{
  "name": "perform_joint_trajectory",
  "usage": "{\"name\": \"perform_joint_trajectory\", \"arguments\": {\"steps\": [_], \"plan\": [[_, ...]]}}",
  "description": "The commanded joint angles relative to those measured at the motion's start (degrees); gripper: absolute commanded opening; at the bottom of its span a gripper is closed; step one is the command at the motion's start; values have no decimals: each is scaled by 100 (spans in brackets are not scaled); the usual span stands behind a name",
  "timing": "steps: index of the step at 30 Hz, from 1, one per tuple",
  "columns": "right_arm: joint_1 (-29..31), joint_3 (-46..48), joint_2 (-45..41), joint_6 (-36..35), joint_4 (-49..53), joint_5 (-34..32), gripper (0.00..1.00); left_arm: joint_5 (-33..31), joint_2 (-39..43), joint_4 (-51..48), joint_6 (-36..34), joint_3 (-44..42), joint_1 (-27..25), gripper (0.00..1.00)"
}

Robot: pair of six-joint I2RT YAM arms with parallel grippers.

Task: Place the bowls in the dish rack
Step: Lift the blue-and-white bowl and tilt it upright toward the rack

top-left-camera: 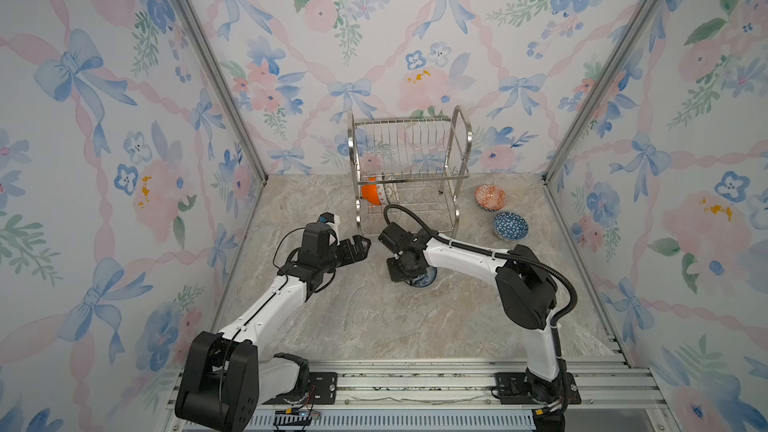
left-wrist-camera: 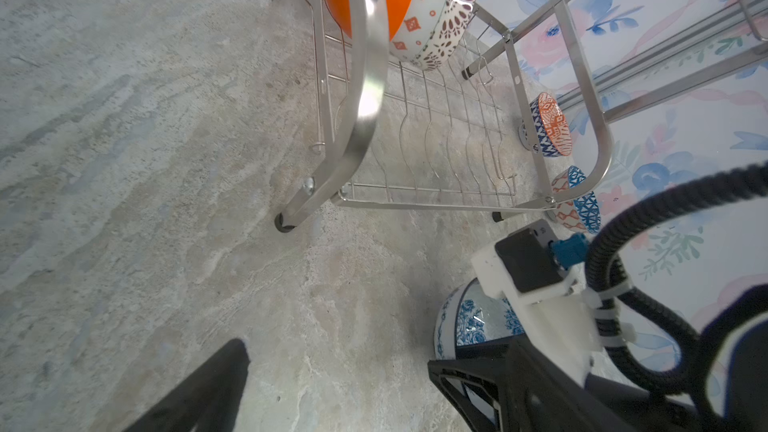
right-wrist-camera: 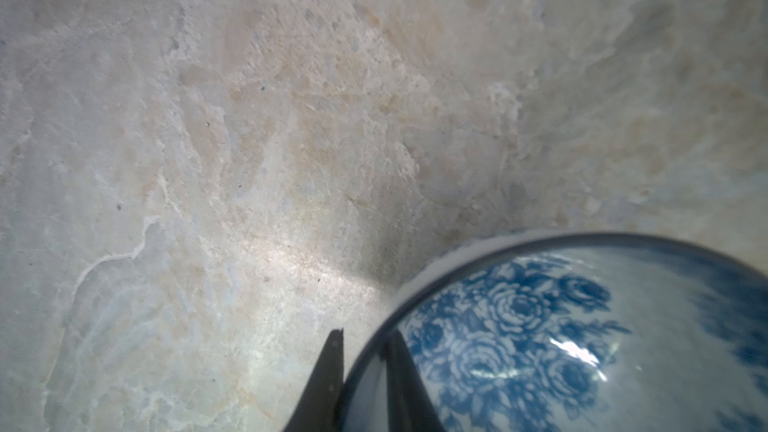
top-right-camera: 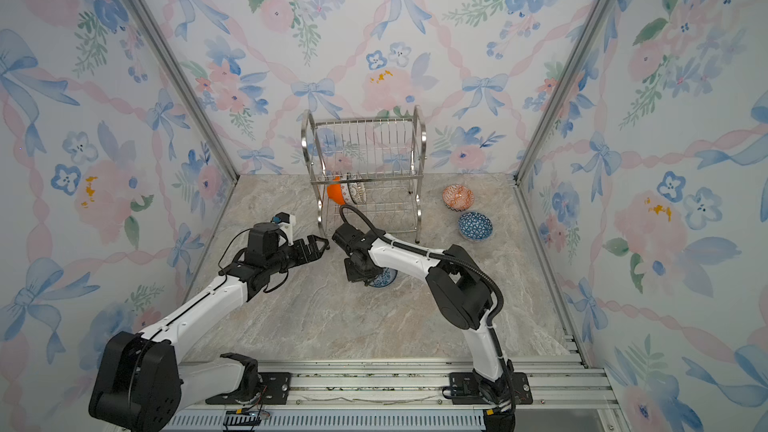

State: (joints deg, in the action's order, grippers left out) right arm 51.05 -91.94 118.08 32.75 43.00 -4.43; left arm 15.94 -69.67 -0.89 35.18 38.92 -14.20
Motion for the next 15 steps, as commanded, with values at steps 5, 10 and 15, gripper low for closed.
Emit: {"name": "perform_joint_trajectory", "arguments": {"steps": [5, 10, 15], "plan": [[-59, -272, 149, -203, 40, 213, 4, -39, -38, 58, -53, 38, 33, 98], [-150, -419, 94, -266, 29, 392, 0, -21, -149, 82, -47, 78, 36, 98], [-341, -305, -235, -288, -378, 803, 0, 32, -291, 95, -107, 253, 37, 98]]}}
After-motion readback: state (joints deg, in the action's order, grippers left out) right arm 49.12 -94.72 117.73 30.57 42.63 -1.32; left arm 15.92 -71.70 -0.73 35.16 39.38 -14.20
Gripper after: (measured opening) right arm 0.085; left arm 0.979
